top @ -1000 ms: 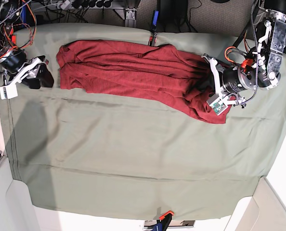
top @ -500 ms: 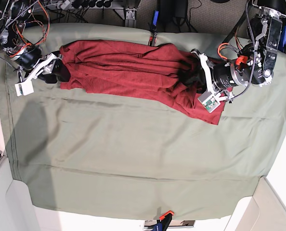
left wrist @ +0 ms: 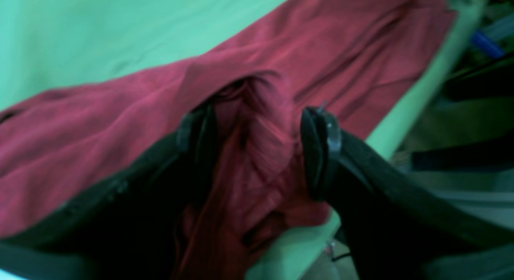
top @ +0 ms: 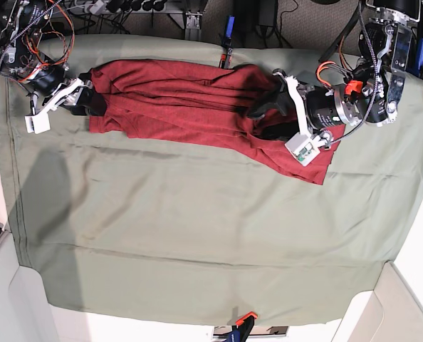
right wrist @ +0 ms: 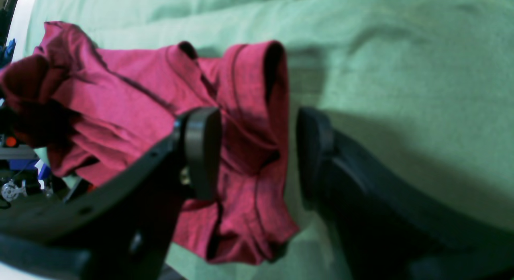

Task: Fold the T-shirt properly
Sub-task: 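Regrasp the folded end with the left gripper and press it inward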

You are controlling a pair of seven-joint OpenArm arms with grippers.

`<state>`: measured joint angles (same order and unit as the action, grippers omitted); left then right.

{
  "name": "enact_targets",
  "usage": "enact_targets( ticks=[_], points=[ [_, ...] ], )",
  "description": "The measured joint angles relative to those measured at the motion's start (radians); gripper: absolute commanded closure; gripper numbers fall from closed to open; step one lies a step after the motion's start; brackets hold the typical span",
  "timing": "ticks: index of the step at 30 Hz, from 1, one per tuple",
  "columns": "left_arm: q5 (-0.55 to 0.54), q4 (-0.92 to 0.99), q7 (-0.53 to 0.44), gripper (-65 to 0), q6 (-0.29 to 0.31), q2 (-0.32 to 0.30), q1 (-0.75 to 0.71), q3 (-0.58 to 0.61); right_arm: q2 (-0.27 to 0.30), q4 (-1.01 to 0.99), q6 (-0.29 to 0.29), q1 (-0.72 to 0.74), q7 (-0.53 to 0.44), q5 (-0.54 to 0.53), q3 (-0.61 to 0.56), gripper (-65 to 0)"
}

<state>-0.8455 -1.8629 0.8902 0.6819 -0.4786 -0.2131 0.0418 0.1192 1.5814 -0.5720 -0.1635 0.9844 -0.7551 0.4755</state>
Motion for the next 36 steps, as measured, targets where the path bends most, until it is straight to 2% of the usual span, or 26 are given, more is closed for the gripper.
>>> enact_targets(
  ticks=[4, 10, 14, 18, 23, 25, 29, 31, 36],
  points=[
    [-0.116, 0.0, 0.016, -36.0, 0.001, 0.015, 0.0, 0.0, 0.0, 0.0, 0.0, 0.0, 0.0, -0.001, 0.0, -31.0],
    [-0.151, 0.0, 0.03, -35.9, 0.0, 0.027, 0.004, -0.004, 0.0, -0.002, 0.0, 0.0, 0.007, -0.015, 0.0, -31.0],
    [-0.212, -0.056, 0.056, -35.9, 0.001, 0.024, 0.006, -0.099, 0.002, -0.002, 0.0, 0.002, 0.008, -0.016, 0.0, -31.0],
    [-0.254, -0.105, 0.071, -35.9, 0.004, -0.016, 0.008, -0.183, 0.003, -0.002, 0.0, 0.003, 0.015, -0.019, 0.0, -31.0],
    [-0.258, -0.108, 0.076, -35.2, 0.004, -0.025, 0.008, -0.22, 0.003, -0.002, 0.0, 0.003, 0.011, -0.019, 0.0, -31.0],
    [-0.193, -0.108, 0.071, -27.0, 0.004, -0.025, 0.008, -0.227, 0.003, -0.002, 0.0, 0.003, 0.012, -0.019, 0.0, -31.0],
    [-0.049, -0.04, -0.014, -0.2, 0.007, -0.026, 0.008, -0.23, 0.003, -0.002, -0.001, 0.003, 0.011, -0.019, 0.0, -31.0],
    [0.022, 0.029, -0.045, 0.0, 0.006, -0.026, 0.007, -0.23, 0.003, -0.002, 0.0, 0.003, 0.011, -0.019, 0.0, -31.0],
    [0.077, 0.176, -0.05, 0.0, 0.007, -0.023, 0.0, -0.23, 0.003, -0.002, -0.001, 0.003, 0.006, -0.018, 0.0, -31.0]
  ],
)
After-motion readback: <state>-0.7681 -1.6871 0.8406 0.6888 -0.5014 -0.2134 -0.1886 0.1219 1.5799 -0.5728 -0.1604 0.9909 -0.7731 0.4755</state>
